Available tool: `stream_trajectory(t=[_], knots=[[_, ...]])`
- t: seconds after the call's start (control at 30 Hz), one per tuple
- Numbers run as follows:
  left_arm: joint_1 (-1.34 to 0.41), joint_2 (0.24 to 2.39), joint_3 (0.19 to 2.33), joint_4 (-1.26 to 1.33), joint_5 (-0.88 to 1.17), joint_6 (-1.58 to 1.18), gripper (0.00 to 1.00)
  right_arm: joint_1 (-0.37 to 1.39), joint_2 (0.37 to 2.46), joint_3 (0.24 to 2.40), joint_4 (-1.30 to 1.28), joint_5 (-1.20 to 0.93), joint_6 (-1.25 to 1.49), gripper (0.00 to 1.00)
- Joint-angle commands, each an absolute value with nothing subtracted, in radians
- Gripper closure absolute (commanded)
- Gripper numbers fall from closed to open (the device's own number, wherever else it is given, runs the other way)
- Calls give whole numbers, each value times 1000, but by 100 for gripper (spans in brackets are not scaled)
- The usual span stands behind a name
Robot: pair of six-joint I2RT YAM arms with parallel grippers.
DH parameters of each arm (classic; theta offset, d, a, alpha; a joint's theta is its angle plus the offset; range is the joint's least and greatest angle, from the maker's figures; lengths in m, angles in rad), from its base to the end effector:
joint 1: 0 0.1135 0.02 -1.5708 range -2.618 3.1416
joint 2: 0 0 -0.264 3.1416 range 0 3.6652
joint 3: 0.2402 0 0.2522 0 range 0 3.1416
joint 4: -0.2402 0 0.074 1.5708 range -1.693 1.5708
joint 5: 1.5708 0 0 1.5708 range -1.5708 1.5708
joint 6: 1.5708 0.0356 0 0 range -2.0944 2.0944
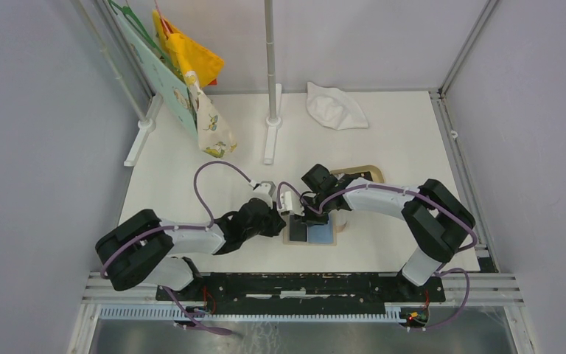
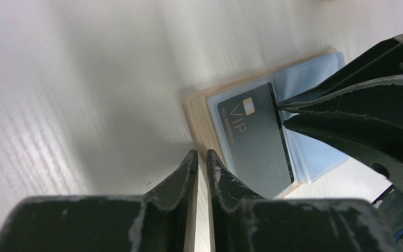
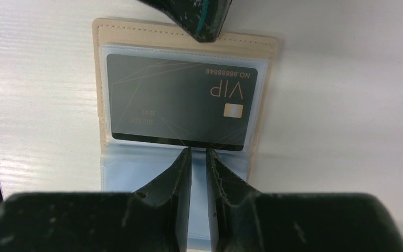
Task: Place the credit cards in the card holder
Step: Insert the credit card into the card holder, then pick up the credit card from the storage box.
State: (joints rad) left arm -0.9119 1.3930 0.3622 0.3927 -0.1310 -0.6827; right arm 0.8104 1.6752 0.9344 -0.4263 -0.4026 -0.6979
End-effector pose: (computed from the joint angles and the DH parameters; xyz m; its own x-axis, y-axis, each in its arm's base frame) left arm 0.1497 -0.1857 0.1290 -0.7370 -0.0699 -0.6723 0.3283 0.8324 -0.4464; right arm 0.2040 0.2347 0.1568 0.0109 -0.8463 -0.5325 -0.9993 -0.0278 0.0236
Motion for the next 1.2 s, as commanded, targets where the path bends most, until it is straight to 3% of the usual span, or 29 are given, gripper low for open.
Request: stream_trajectory(t=[0.0, 0.23, 0.4, 0.5, 0.6, 0.63, 0.7, 0.77, 0.9, 1.17], knots=[[-922, 1307, 367, 294, -198, -686, 82, 801, 1592, 941, -451, -432, -750, 78], [-921, 1046, 336, 240, -192, -643, 74, 673, 1402, 913, -464, -527, -798, 76], [-922, 876, 324, 241, -119, -611, 56, 520, 1228, 885, -401, -552, -761, 67], [-922, 791, 321, 236, -96, -600, 42, 443, 1133, 858, -323, -541, -703, 46], [-922, 711, 323, 227, -82, -587, 24, 401, 1097, 863, -283, -514, -632, 7], [-921, 692, 322, 228, -77, -585, 18, 394, 1099, 875, -277, -499, -594, 2], [-921, 664, 318, 233, -65, -584, 7, 377, 1125, 910, -269, -473, -500, 2], [-922, 650, 310, 251, -47, -587, 4, 341, 1182, 947, -280, -559, -445, 2], [-922, 655, 300, 291, -5, -596, 5, 249, 1281, 903, -180, -798, -343, 2], [-922, 676, 253, 404, 41, -636, 9, 118, 1348, 785, -74, -727, -206, 4]])
